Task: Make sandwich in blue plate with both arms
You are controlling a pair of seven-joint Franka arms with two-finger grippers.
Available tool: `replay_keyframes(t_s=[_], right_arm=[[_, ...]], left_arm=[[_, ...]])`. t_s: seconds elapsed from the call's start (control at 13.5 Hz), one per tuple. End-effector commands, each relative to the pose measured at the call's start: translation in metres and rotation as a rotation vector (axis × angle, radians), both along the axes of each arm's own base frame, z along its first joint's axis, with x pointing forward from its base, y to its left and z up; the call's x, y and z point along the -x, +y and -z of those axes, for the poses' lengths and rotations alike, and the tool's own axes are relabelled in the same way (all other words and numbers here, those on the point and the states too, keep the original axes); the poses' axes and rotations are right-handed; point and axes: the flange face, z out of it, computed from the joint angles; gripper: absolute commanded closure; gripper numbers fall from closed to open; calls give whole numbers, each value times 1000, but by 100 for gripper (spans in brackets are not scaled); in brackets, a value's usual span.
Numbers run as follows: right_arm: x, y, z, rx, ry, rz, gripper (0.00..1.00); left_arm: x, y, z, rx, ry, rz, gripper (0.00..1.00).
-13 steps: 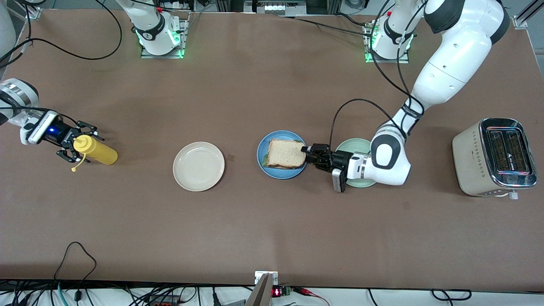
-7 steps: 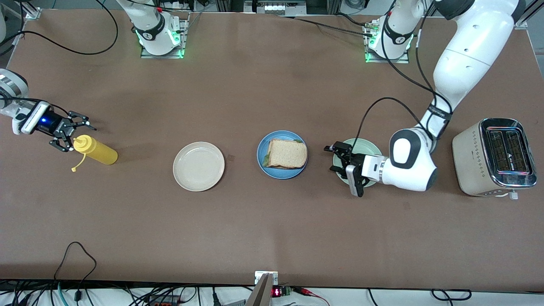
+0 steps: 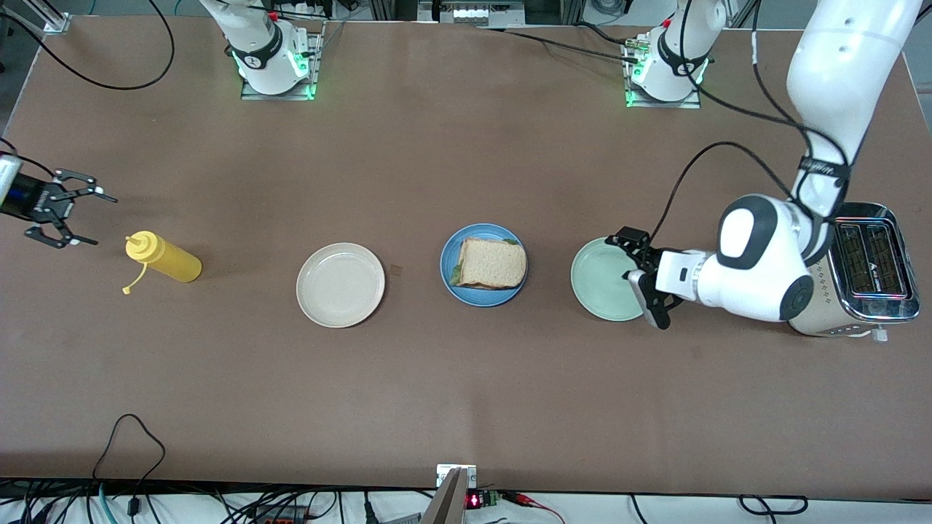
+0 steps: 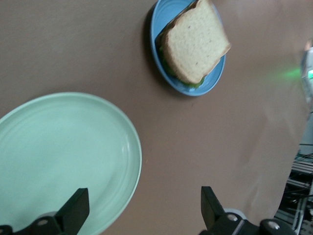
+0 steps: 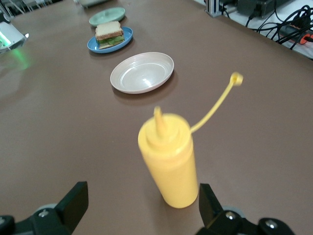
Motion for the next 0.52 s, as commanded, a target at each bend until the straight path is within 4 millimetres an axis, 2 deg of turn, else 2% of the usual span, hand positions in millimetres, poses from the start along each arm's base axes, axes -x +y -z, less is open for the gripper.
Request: replay_keyframes(t_s=[0.0,0.07,0.15,0.3,0.45], right_arm=[[-35,52,-80,169,102,18,0],[-43,71,-107,230,157,63,0],[-50,89,-125,274,215,113,0],[-70,127,-143,345,315,215,0],[-90,168,-155,457,358,332,0]], left_arm=[[7,13,-76,-251,-60,-15,0],[5,22,-107,-337,-106,-14,0],[4,27,-132,-400,-139,-17,0],[-2,37,-182,-491,-186,-10,0],[2,45,-221,-531,-175,-11,0]])
